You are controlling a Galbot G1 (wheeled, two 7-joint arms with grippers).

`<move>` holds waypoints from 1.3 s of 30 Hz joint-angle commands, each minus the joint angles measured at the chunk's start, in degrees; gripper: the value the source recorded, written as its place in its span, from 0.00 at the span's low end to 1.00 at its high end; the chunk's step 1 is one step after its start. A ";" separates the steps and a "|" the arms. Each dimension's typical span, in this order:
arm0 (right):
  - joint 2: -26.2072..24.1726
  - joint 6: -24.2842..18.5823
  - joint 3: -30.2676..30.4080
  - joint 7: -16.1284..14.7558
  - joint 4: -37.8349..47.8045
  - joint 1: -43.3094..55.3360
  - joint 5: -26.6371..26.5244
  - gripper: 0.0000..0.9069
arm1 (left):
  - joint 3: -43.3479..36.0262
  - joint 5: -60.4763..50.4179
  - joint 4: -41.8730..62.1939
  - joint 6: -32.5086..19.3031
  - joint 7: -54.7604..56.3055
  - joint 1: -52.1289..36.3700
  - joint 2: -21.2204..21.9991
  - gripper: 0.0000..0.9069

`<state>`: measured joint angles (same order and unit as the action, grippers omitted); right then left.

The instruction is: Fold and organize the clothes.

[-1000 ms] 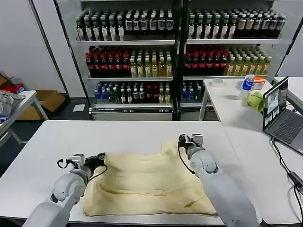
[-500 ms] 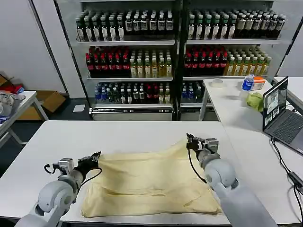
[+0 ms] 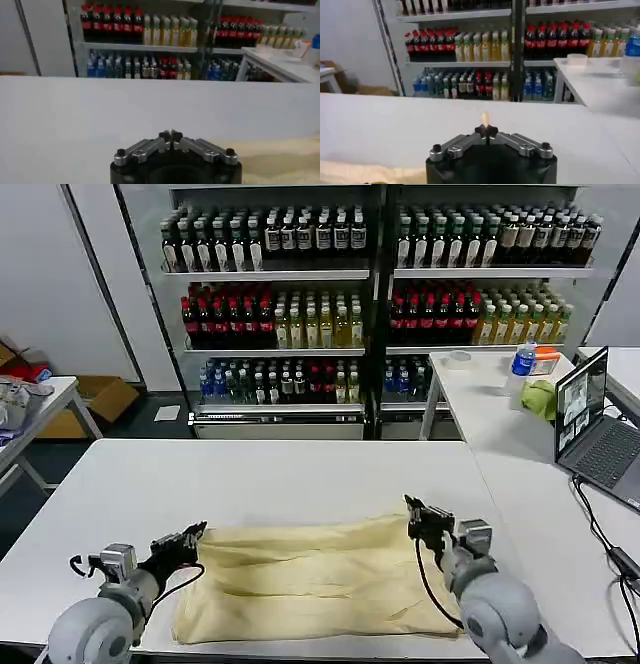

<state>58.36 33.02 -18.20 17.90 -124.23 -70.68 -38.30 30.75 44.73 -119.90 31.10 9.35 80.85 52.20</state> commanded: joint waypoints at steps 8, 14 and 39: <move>-0.39 0.13 -7.27 -0.14 -8.72 -16.31 0.35 0.00 | 0.88 -6.98 -5.17 -2.90 -1.86 10.96 1.05 0.02; 0.58 0.10 -6.71 -0.63 -7.76 -18.75 2.19 0.00 | 0.94 -7.59 -2.84 -3.01 -2.11 10.30 1.24 0.02; 0.80 0.11 -2.15 0.31 -2.57 -15.55 4.27 1.00 | 0.00 -9.10 1.11 0.03 -2.07 7.66 3.94 1.00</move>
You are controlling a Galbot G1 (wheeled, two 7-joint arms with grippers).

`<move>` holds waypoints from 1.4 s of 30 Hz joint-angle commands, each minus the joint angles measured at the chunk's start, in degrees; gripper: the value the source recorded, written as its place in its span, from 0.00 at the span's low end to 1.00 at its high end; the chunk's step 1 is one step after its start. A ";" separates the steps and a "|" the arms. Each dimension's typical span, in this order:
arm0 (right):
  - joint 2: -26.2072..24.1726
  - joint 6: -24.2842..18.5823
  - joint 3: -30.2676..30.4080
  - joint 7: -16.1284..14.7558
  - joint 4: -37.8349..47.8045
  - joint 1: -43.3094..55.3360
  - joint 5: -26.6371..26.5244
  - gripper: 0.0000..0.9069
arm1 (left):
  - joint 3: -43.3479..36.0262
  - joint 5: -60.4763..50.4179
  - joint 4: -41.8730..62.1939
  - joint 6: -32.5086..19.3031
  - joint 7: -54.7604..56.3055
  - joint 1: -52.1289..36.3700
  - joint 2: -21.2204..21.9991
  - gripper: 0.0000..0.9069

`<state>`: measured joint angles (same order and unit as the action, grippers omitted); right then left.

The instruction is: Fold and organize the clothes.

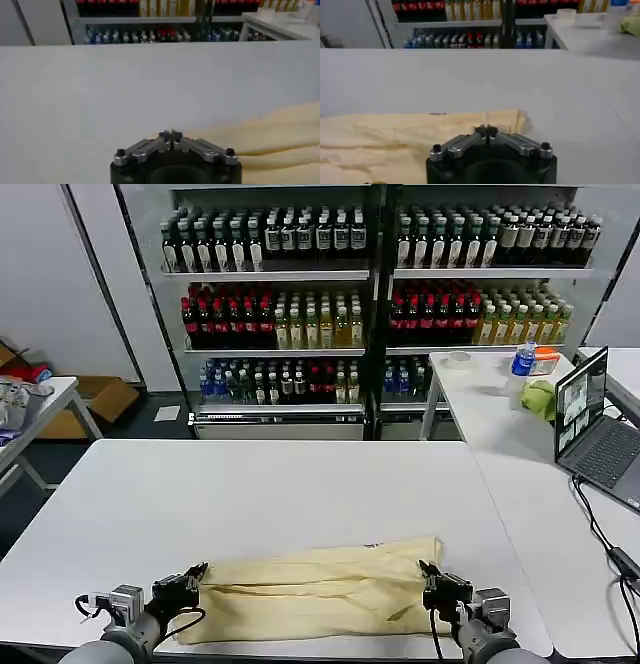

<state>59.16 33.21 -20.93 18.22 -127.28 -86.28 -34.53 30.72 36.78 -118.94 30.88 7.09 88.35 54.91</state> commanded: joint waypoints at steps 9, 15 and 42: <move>0.71 -1.33 -0.70 0.00 -4.99 -3.56 3.32 1.00 | 2.32 -4.44 -5.42 -4.84 5.27 4.76 9.92 1.00; 1.47 -1.58 -0.94 0.17 -5.81 -4.37 3.99 1.00 | 1.06 -8.55 -5.01 -7.32 7.66 6.63 14.64 1.00; 3.68 -1.15 -0.38 1.09 -5.87 -4.25 4.81 1.00 | -1.04 -4.55 -1.74 -6.37 9.07 7.16 17.78 0.02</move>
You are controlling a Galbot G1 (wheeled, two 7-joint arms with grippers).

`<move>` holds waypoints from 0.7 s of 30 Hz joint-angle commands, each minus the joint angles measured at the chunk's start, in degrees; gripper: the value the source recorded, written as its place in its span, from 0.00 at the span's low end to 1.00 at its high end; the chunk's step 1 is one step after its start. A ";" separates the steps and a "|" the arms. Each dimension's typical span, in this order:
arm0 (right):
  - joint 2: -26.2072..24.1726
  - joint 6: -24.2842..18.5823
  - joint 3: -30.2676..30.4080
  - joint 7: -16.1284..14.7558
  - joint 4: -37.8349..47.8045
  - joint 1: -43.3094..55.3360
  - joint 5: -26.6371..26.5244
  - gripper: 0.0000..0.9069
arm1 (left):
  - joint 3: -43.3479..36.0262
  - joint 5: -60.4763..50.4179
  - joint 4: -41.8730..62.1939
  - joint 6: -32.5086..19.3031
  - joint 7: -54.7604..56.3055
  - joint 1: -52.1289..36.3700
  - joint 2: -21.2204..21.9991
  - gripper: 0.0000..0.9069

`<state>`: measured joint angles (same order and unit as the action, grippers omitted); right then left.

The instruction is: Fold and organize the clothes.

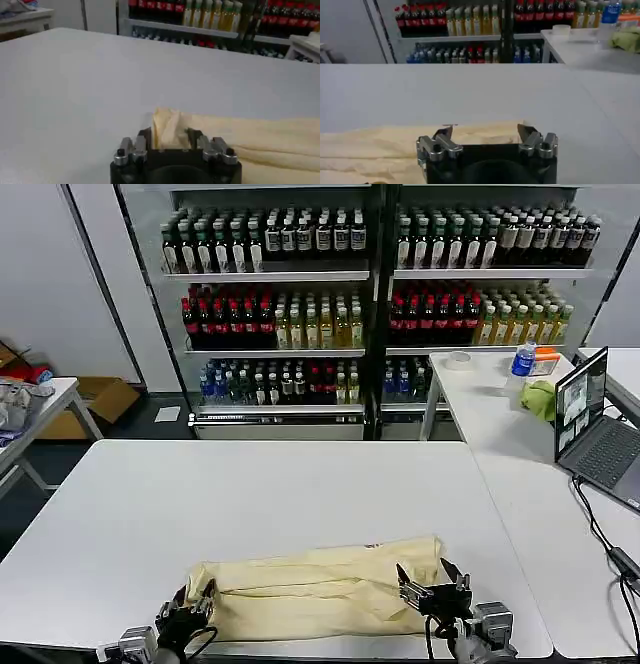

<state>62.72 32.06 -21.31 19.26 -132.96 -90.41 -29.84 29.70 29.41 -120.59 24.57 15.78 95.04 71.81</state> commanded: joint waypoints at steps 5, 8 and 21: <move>0.08 0.00 0.08 0.20 -0.29 0.09 -0.04 1.00 | 1.27 5.48 -1.20 -0.29 0.09 0.30 0.70 0.02; -0.09 -0.02 -0.02 0.23 -0.37 0.14 -0.16 1.00 | 2.94 7.31 -1.47 -0.25 0.06 -0.21 -0.32 0.02; -1.59 -0.10 -0.80 0.32 -0.79 0.58 -1.27 1.00 | 22.54 13.35 6.01 -0.13 -2.43 -1.99 -13.13 0.02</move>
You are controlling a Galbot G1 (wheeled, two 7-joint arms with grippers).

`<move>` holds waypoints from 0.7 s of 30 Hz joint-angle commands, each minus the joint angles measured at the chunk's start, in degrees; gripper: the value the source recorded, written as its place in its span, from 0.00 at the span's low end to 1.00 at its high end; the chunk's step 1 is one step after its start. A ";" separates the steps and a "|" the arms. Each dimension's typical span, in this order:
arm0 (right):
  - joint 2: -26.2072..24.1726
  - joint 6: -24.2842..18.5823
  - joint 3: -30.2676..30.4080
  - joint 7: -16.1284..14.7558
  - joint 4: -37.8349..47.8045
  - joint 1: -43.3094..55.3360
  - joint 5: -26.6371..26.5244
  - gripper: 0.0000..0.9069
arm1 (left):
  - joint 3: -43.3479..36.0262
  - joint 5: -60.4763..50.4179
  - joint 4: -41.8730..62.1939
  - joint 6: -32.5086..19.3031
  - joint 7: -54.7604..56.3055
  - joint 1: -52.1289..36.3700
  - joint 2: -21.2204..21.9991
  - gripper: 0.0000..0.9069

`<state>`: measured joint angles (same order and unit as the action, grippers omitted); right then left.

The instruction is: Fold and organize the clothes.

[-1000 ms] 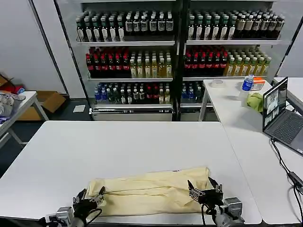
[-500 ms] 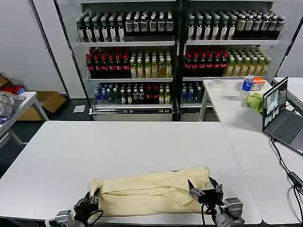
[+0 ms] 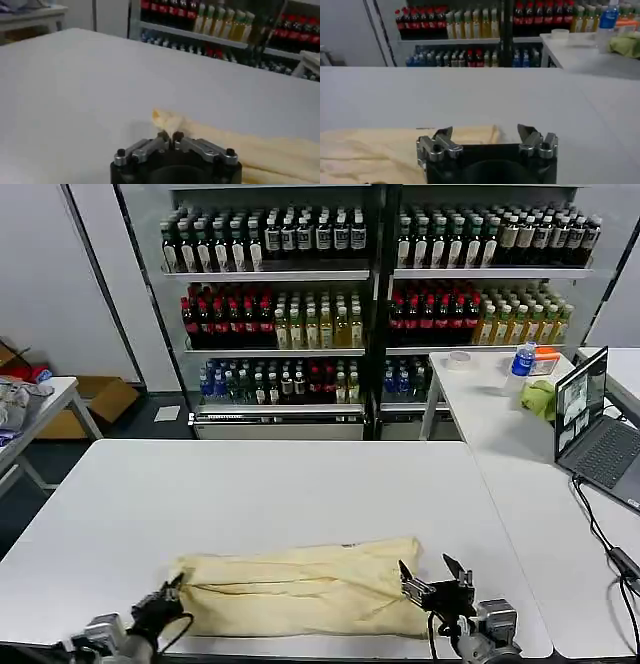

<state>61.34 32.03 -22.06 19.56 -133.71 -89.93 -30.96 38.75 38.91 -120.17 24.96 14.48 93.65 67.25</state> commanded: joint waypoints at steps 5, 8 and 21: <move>-0.72 -0.08 -0.06 0.03 0.13 0.63 -0.60 1.00 | 19.72 4.00 11.07 -0.77 -2.81 -1.71 -13.38 0.02; -0.87 -0.08 0.10 -0.02 0.19 0.89 -0.67 1.00 | 21.81 6.14 12.01 -0.26 -2.88 -2.14 -14.64 0.02; -1.06 -0.05 0.71 -0.04 0.67 1.70 -0.77 1.00 | 11.39 29.16 -12.44 7.06 -2.40 -3.03 -7.39 0.02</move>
<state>60.35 32.00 -21.35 19.54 -133.12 -88.34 -31.69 54.10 54.66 -120.36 29.17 12.33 91.43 57.72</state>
